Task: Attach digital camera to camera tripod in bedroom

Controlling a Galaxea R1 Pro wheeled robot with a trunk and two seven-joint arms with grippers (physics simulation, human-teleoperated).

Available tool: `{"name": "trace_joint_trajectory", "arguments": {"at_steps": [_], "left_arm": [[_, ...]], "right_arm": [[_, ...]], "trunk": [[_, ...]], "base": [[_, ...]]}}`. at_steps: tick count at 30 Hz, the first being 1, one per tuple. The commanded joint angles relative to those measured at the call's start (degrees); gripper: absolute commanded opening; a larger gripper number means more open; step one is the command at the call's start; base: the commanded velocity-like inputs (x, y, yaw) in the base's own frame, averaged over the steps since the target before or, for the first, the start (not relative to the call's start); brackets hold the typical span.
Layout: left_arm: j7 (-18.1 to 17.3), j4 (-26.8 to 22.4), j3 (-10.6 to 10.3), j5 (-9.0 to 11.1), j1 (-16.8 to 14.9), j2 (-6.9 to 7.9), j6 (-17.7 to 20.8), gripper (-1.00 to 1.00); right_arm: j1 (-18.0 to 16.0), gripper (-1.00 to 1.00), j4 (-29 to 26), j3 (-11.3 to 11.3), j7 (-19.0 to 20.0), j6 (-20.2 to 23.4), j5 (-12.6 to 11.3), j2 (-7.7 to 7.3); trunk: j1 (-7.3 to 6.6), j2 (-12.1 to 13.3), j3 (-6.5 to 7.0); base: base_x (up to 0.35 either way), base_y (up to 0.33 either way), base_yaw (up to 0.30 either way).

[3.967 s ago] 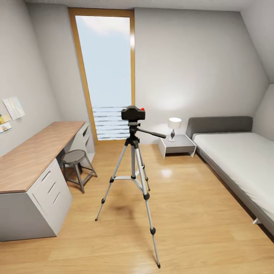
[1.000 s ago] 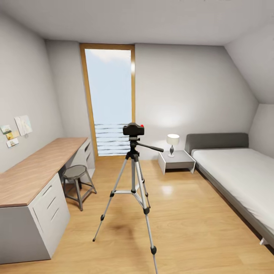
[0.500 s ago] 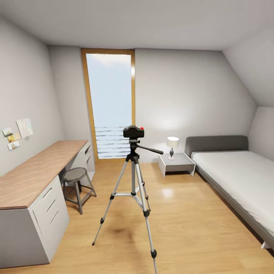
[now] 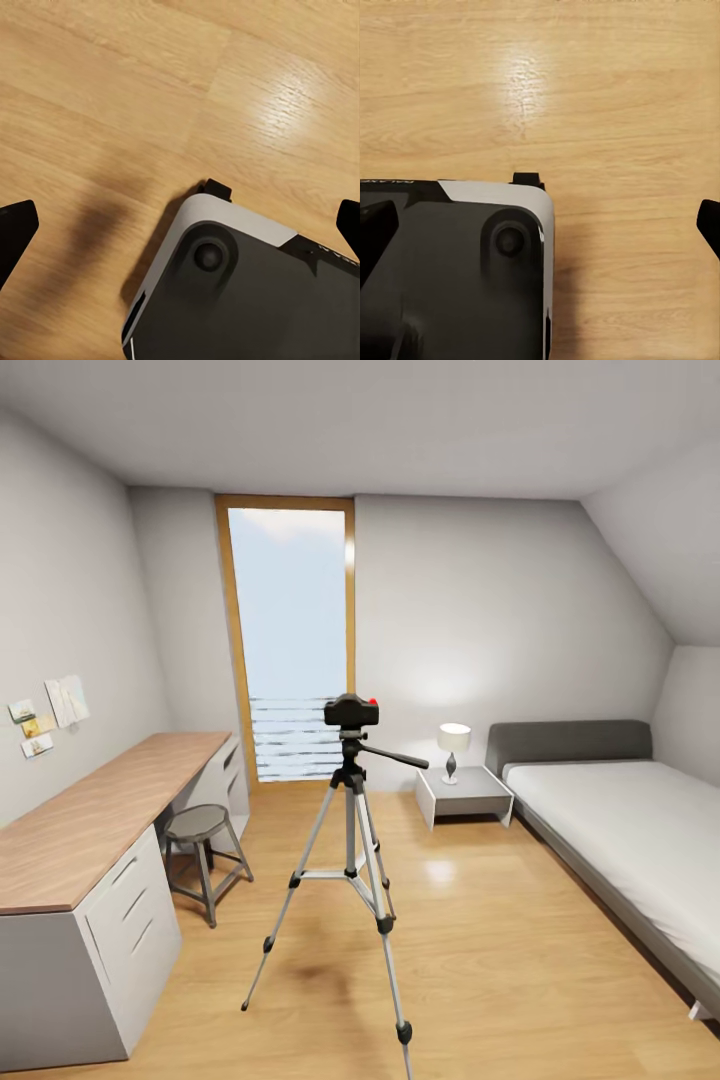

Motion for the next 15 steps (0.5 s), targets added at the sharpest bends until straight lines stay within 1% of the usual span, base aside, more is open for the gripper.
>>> {"name": "trace_joint_trajectory", "arguments": {"at_steps": [1, 15], "left_arm": [[0.22, -0.07, -0.48, 0.47, 0.00, 0.01, -0.03, 1.00], [0.22, -0.08, -0.48, 0.47, 0.00, 0.01, -0.03, 1.00]], "right_arm": [[-0.06, 1.00, 0.19, 0.11, 0.19, -0.34, -0.07, -0.02], [-0.08, 1.00, 0.19, 0.11, 0.19, -0.26, -0.07, -0.06]], "trunk": [[0.02, -0.04, -0.02], [0.02, -0.04, 0.01]], "base": [[0.000, 0.000, 0.000], [0.000, 0.000, 0.000]]}}
